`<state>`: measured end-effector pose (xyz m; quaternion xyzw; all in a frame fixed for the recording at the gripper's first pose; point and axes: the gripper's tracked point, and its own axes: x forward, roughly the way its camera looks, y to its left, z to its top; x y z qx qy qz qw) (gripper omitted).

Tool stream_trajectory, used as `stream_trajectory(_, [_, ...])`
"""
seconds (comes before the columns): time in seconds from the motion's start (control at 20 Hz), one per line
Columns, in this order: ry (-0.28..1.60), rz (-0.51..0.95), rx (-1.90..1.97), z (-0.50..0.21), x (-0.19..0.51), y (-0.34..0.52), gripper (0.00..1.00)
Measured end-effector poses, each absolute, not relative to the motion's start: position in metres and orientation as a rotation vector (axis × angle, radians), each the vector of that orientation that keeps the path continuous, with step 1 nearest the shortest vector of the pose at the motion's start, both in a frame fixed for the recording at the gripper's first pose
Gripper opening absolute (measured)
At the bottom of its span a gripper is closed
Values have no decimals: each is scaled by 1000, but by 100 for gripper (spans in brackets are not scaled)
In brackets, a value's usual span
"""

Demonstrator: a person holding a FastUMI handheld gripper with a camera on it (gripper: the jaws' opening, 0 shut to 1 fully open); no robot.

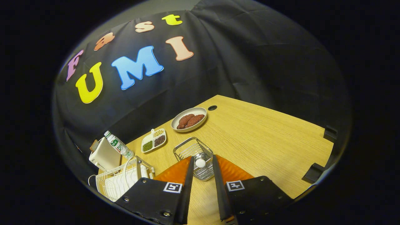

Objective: Take the plate from the dish rack, then take the spoon from the basket and place it into the plate.

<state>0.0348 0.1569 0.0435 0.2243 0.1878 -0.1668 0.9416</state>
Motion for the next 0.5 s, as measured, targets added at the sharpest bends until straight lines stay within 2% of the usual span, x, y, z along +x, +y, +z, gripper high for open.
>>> stream_trajectory(0.15, [385,-354,433,43,38,151,37])
stream_trajectory(0.2, [370,-311,444,40,47,152,37])
stream_trajectory(0.25, [375,-327,423,45,39,157,14])
stream_trajectory(0.4, [382,-329,401,43,40,156,14])
stream_trajectory(0.45, [390,-335,389,43,38,156,9])
stream_trajectory(0.5, [394,-331,385,44,37,158,9])
